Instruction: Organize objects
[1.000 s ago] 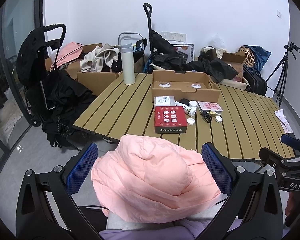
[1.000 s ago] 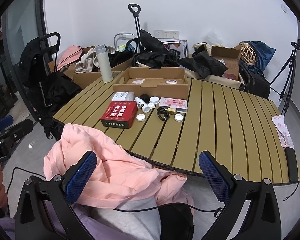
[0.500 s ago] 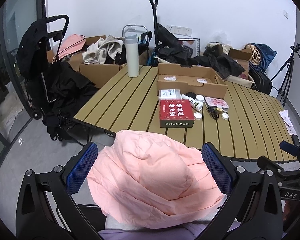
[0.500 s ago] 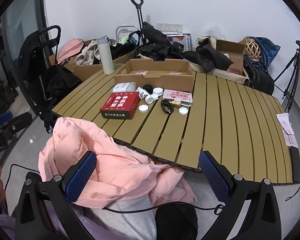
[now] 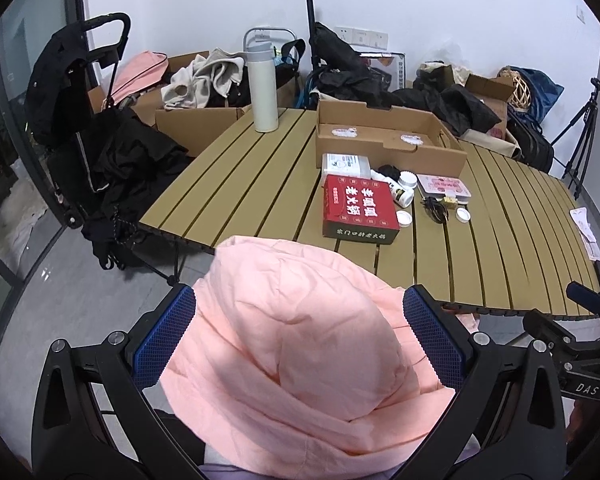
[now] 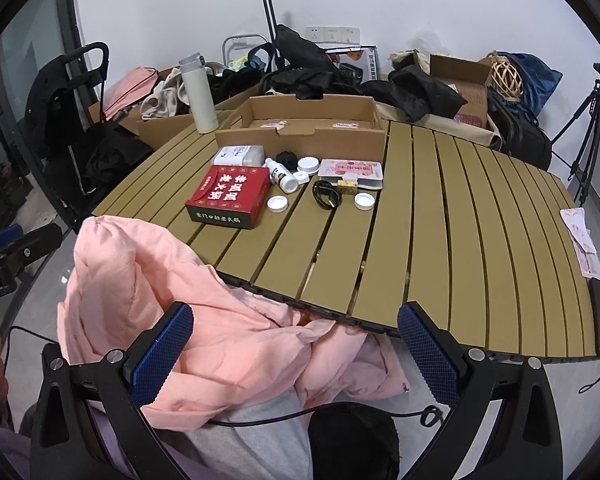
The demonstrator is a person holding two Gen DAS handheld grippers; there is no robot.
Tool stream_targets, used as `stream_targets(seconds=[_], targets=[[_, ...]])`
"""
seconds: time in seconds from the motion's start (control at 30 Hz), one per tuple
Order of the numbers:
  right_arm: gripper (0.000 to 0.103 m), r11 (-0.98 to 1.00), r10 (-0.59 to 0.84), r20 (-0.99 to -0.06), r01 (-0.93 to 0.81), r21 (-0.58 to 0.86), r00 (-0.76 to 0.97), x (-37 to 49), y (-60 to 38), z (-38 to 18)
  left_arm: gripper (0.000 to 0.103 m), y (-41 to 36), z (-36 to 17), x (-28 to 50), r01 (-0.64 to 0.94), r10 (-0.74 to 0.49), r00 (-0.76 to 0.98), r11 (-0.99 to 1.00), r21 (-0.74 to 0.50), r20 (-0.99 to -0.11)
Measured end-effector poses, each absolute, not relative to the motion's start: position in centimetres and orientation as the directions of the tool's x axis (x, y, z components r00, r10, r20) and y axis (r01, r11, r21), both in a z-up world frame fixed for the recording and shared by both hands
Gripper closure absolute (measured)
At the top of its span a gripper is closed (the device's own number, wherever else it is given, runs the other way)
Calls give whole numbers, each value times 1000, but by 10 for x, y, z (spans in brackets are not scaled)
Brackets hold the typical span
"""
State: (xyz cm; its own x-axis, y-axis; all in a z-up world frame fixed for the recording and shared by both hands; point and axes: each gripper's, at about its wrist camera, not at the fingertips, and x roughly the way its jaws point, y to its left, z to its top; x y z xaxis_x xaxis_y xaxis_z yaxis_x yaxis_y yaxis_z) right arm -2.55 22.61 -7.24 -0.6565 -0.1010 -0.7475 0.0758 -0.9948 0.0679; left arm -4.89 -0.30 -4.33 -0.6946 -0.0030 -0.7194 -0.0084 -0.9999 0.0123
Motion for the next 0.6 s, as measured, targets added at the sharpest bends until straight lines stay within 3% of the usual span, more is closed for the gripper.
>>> stream_targets(seconds=[0.27, 0.43, 0.53, 0.6], targets=[[0, -995, -104, -721, 66, 80, -685, -40, 235, -71, 0, 7, -57, -73, -60, 37, -671, -998, 4, -741], [0, -991, -122, -649, 134, 31, -751, -66, 233, -68, 0, 8, -65, -109, -68, 37, -677, -998, 13, -735], [0, -980, -138, -739, 200, 4, -660, -107, 224, -90, 0, 2, -81, -148, -95, 81, -655, -995, -25, -751], [0, -979, -193, -759, 179, 102, -622, -134, 227, -103, 2, -2, -98, -180, -121, 132, -609, -990, -74, -782]])
